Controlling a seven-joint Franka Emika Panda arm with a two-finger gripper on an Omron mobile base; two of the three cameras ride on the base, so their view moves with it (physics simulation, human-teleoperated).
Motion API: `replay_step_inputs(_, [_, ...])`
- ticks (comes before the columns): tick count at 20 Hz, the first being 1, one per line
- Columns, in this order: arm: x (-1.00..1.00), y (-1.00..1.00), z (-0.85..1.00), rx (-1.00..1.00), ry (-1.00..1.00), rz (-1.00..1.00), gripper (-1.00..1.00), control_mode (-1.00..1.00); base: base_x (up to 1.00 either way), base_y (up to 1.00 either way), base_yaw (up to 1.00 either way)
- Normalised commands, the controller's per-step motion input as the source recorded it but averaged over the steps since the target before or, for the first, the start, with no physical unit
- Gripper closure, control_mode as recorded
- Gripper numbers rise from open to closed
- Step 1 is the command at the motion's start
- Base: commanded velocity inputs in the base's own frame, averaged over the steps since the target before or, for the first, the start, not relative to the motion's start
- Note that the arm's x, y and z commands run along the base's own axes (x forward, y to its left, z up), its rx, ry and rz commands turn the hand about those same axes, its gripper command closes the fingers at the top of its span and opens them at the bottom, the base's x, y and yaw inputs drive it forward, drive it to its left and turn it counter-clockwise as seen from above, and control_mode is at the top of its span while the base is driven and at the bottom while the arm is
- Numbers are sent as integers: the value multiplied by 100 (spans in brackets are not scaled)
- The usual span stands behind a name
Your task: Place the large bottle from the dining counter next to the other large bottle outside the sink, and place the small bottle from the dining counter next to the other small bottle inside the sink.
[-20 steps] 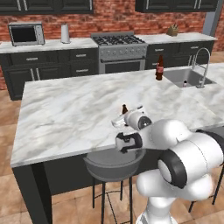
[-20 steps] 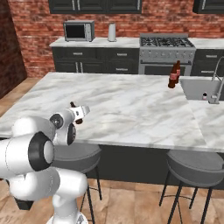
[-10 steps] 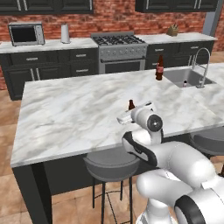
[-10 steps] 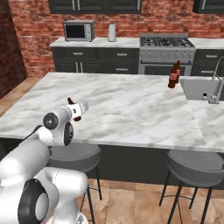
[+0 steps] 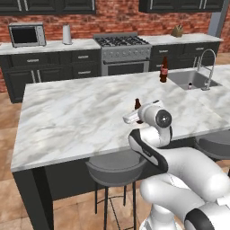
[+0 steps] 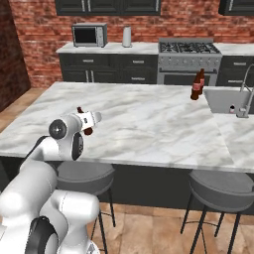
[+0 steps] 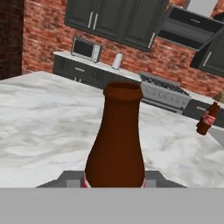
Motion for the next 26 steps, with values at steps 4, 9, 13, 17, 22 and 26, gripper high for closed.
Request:
replay_step_inputs(4, [0, 0, 0, 0, 0, 0, 100, 100, 0, 13, 0])
replay_step_inputs(9, [0, 0, 0, 0, 0, 0, 100, 100, 0, 61, 0])
replay_step_inputs(13, [0, 0, 0, 0, 0, 0, 100, 100, 0, 88, 0])
replay_step_inputs(17, [0, 0, 0, 0, 0, 0, 100, 100, 0, 98, 0])
replay_step_inputs(22, [0, 0, 0, 0, 0, 0, 100, 100, 0, 100, 0])
replay_step_inputs(26, [0, 0, 0, 0, 0, 0, 100, 100, 0, 100, 0])
